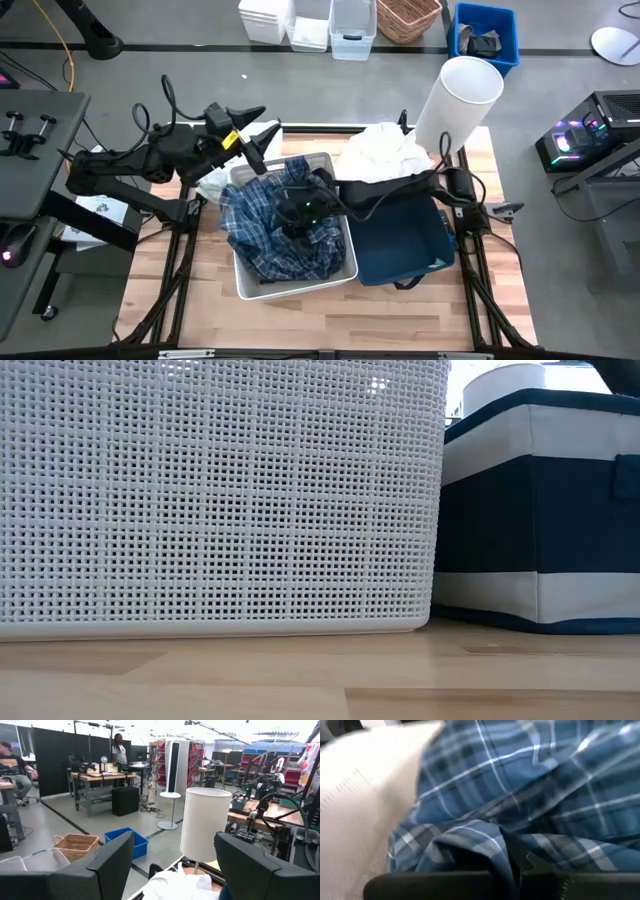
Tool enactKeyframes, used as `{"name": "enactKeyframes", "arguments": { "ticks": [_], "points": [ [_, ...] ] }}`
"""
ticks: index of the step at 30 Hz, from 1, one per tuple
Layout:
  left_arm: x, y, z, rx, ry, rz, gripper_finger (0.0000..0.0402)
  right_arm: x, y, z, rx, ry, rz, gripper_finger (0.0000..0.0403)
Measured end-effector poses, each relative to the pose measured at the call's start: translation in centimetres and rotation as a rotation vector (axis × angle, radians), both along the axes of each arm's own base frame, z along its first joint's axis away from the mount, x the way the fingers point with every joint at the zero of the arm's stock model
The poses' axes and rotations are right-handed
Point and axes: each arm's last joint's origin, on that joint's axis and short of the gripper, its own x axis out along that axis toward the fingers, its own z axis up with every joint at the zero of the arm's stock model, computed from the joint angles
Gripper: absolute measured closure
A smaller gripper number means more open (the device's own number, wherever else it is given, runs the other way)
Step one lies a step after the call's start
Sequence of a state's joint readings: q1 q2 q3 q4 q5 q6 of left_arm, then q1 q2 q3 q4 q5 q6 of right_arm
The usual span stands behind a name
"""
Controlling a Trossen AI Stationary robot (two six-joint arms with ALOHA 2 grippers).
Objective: Sort clothes
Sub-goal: Put the long-sleeved blue patterned polo into the white laundry bin, then put the white shirt into the blue laundry bin
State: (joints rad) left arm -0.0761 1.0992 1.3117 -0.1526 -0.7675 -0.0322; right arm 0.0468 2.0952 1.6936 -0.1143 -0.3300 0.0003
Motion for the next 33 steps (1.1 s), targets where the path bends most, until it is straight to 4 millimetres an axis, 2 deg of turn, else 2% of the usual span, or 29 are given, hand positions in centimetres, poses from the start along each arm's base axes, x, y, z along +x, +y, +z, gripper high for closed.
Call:
{"name": "enactKeyframes", "arguments": {
  "ticks": [6, 9, 12, 16, 20, 23, 29, 33],
  "points": [
    [-0.1, -0.1, 0.1, 0.0, -0.002, -0.003, 0.0136, -0.3, 0.2, -3.1, -0.017, 0.226, -0.03, 0.0403],
    [-0.2, -0.1, 0.1, 0.0, -0.003, -0.003, 0.0136, -0.4, 0.1, -2.8, 0.016, 0.236, -0.039, 0.0394],
    [-0.2, -0.1, 0.1, 0.0, -0.002, -0.002, 0.0136, -0.7, -0.2, -2.0, 0.026, 0.228, -0.036, 0.0356],
    [-0.2, -0.1, 0.1, 0.0, 0.0, -0.002, 0.0136, -1.6, -0.5, -0.3, 0.042, 0.242, -0.06, 0.0272],
    [-0.2, -0.1, 0.0, 0.002, 0.004, -0.002, 0.0136, -2.7, -0.6, 1.4, -0.039, 0.23, -0.05, 0.0185],
    [-0.2, 0.0, 0.0, 0.003, 0.004, -0.001, 0.0136, -3.9, -0.9, 3.6, -0.109, 0.186, -0.021, 0.0142],
    [-0.2, 0.0, 0.0, 0.028, 0.027, 0.001, 0.0136, -7.0, -1.7, 8.2, -0.2, 0.104, 0.025, 0.0124],
    [-0.2, 0.0, 0.0, 0.034, 0.031, 0.002, 0.0136, -10.2, -2.2, 11.8, -0.306, 0.064, -0.017, 0.0124]
  ]
}}
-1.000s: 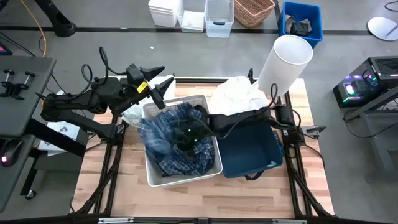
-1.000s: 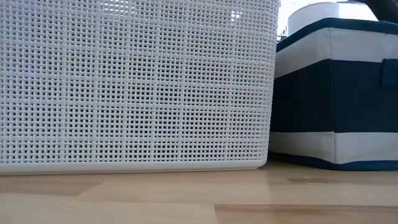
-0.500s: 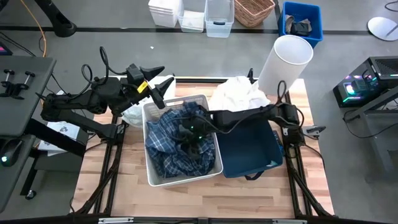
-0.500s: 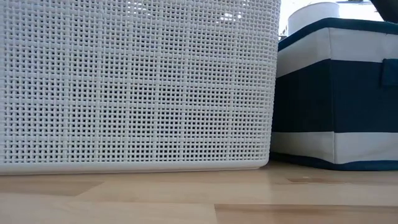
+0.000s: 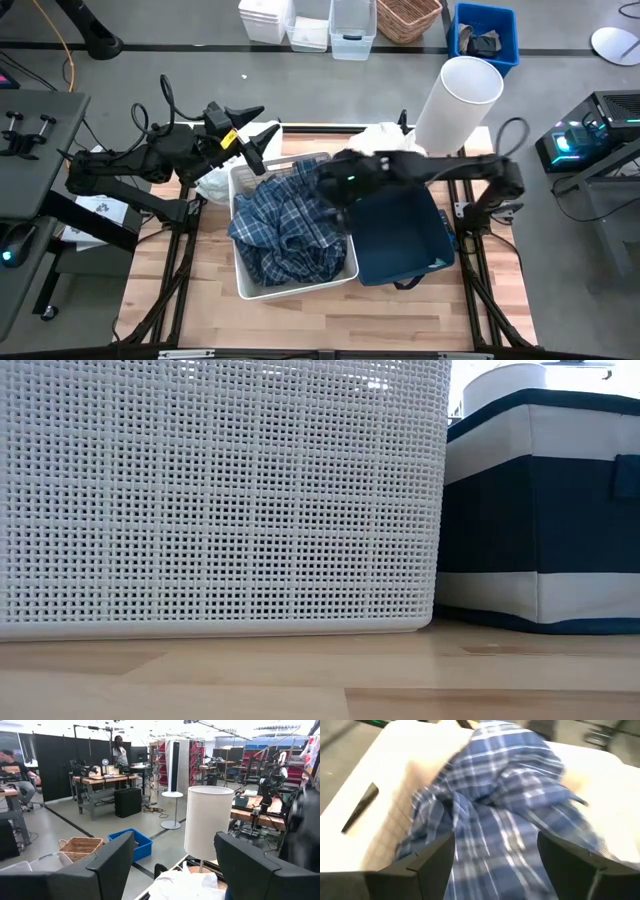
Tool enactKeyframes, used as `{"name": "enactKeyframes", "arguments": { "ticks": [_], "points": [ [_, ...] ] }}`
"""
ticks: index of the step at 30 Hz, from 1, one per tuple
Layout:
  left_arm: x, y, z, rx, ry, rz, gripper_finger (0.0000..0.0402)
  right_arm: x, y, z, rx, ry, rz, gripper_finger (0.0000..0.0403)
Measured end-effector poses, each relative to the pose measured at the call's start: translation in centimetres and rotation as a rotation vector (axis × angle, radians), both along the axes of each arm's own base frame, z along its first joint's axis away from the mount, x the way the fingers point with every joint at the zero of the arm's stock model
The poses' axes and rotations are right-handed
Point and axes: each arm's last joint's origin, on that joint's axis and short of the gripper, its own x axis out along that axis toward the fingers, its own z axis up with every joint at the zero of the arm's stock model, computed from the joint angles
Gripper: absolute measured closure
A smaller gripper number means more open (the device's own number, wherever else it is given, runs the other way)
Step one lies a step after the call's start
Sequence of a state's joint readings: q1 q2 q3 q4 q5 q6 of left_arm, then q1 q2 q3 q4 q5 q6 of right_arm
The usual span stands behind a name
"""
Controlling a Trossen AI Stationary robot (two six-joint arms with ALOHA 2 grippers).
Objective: Sort clothes
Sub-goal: Put the white shirt into the blue laundry bin
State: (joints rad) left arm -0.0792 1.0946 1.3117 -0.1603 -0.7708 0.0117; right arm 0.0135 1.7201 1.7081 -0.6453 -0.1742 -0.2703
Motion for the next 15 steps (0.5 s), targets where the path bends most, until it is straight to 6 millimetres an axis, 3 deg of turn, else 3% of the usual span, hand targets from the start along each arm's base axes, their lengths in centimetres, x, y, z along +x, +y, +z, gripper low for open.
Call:
{"name": "enactKeyframes", "arguments": {
  "ticks": [2, 6, 11, 15],
  "points": [
    [0.0, 0.0, 0.0, 0.001, 0.005, 0.0, 0.0136, -1.7, -0.7, 1.2, -0.05, 0.023, -0.067, 0.0124],
    [0.1, 0.0, -0.5, -0.023, 0.032, -0.011, 0.0136, -4.5, -2.5, 1.2, -0.02, 0.133, -0.193, 0.0124],
    [0.9, -0.4, -2.0, -0.109, 0.083, -0.13, 0.0136, -8.5, -4.7, -1.5, 0.05, 0.247, -0.331, 0.0124],
    [2.2, -0.7, -4.0, -0.174, 0.083, -0.227, 0.0136, -12.0, -7.0, -3.6, 0.05, 0.219, -0.631, 0.0124]
  ]
}}
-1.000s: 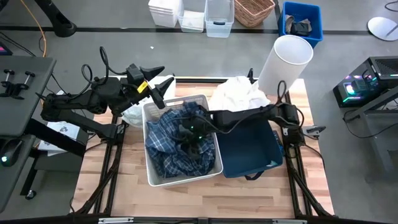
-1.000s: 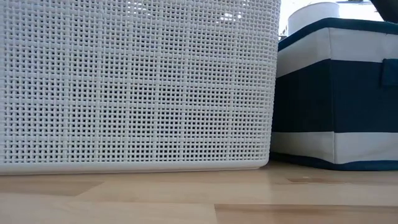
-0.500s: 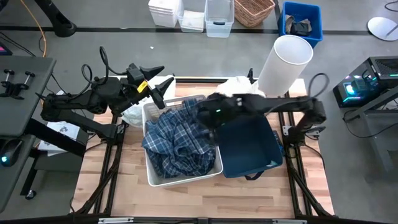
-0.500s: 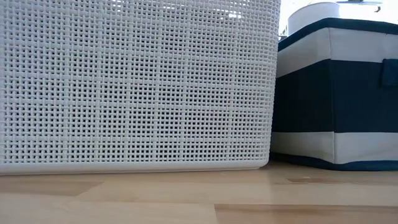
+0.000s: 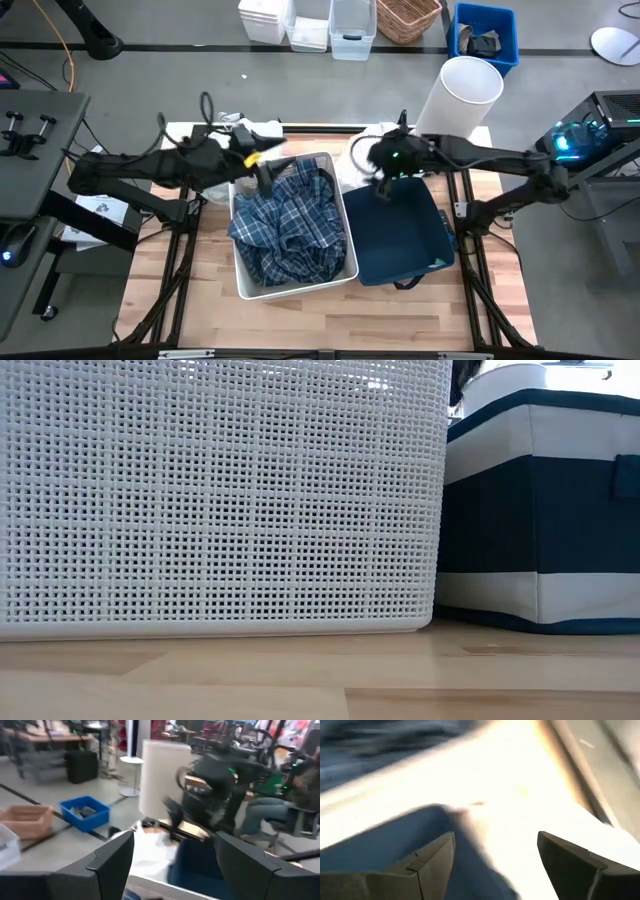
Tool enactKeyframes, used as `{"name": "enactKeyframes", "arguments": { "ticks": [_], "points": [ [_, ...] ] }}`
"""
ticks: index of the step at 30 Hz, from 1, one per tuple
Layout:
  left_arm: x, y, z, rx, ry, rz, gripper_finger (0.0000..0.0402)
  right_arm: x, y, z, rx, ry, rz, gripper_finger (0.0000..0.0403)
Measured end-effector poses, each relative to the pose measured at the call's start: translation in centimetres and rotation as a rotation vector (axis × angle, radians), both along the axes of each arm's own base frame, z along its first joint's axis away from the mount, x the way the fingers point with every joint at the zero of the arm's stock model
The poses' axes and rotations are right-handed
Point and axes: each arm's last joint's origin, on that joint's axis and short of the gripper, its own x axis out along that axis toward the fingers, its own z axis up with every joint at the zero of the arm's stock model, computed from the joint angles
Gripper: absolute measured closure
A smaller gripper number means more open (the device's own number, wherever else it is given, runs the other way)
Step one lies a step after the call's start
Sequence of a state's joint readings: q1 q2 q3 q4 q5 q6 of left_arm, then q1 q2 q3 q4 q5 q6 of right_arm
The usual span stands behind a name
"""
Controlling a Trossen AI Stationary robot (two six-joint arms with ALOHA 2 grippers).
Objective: Sort clothes
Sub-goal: Put the white shirt into the blue laundry bin
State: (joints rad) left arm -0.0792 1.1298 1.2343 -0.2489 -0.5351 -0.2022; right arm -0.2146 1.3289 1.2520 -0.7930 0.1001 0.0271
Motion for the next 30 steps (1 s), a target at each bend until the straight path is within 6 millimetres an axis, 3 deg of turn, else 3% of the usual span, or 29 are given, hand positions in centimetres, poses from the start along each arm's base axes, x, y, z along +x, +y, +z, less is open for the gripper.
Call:
{"name": "enactKeyframes", "arguments": {
  "ticks": [3, 6, 13, 22, 30],
  "points": [
    [1.2, -0.1, -2.2, -0.043, -0.006, -0.003, 0.0136, -1.4, -2.7, -1.9, 0.05, -0.028, -0.266, 0.0124],
    [2.2, 0.0, -4.0, -0.094, -0.033, 0.01, 0.0136, -1.4, -5.5, -3.9, 0.127, -0.015, -0.465, 0.0124],
    [3.1, -0.1, -5.3, -0.174, -0.066, 0.002, 0.0136, 1.0, -9.6, -8.8, 0.115, 0.158, -0.616, 0.0124],
    [3.0, -0.3, -5.2, -0.18, -0.072, -0.006, 0.0136, 2.3, -10.5, -16.1, 0.217, 0.461, -0.613, 0.0124],
    [3.0, -0.3, -5.2, -0.173, -0.068, -0.006, 0.0136, 3.4, -9.7, -19.0, 0.203, 0.574, -0.52, 0.0125]
  ]
}}
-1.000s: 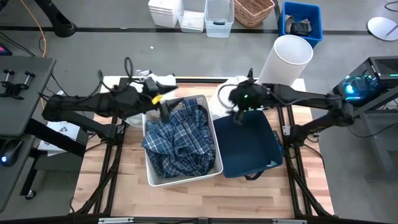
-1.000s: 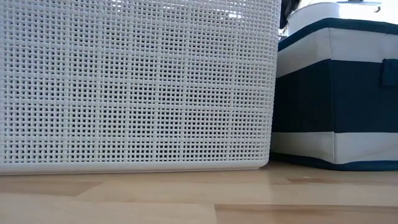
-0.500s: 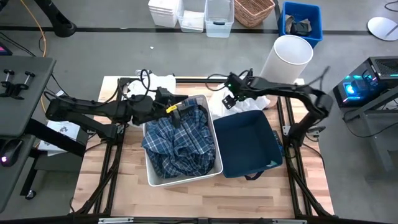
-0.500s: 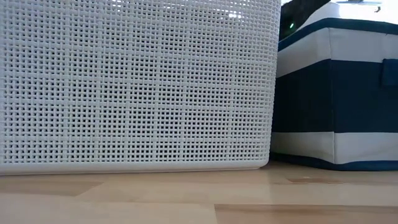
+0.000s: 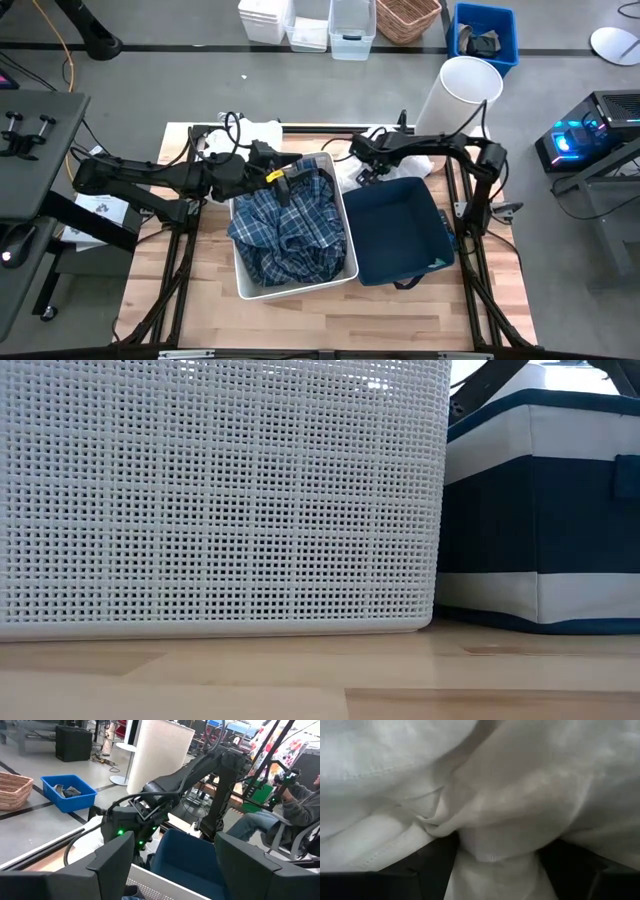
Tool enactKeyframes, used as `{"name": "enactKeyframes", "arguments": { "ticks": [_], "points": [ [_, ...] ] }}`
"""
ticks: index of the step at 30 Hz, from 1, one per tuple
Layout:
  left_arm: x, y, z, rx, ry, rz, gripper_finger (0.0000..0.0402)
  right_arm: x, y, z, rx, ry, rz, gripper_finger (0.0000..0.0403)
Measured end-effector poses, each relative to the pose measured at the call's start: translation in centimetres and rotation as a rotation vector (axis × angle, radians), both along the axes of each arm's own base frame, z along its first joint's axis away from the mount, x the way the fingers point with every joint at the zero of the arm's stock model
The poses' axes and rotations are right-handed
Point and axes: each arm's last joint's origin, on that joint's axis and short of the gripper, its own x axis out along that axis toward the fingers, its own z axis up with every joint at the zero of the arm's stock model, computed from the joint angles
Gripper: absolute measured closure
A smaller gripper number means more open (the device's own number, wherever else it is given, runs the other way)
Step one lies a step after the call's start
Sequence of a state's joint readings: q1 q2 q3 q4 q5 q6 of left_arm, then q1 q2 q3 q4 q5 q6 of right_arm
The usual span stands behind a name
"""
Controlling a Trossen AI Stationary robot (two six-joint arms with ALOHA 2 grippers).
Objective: Sort clothes
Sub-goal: Put the white shirt into the blue laundry bin
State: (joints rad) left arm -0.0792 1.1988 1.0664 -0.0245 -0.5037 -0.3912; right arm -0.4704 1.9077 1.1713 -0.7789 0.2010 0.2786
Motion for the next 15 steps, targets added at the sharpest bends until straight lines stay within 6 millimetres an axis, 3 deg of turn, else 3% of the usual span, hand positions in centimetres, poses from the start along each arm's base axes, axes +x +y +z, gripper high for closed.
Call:
{"name": "enactKeyframes", "arguments": {
  "ticks": [2, 4, 8, 9, 13, 15],
  "points": [
    [0.0, 0.0, 0.0, 0.0, 0.0, 0.0, 0.0136, 0.1, 0.1, -0.1, 0.005, 0.004, 0.035, 0.014],
    [0.0, 0.0, 0.0, 0.0, 0.0, 0.0, 0.0136, 0.2, 0.2, -0.3, 0.019, 0.001, 0.063, 0.0182],
    [0.0, 0.0, 0.0, 0.002, 0.001, 0.0, 0.0136, 0.2, 0.3, -0.3, 0.05, -0.002, 0.114, 0.0346],
    [0.0, 0.0, 0.0, 0.009, 0.004, -0.001, 0.0136, 0.2, 0.3, -0.3, 0.056, -0.003, 0.132, 0.0365],
    [-0.2, 0.0, 0.2, 0.034, 0.008, -0.005, 0.0136, 0.0, 0.6, 0.5, 0.036, -0.011, 0.137, 0.0365],
    [-0.5, 0.0, 0.5, 0.041, 0.001, -0.006, 0.0136, -0.1, 0.8, 1.9, 0.001, -0.054, 0.145, 0.0365]
  ]
}}
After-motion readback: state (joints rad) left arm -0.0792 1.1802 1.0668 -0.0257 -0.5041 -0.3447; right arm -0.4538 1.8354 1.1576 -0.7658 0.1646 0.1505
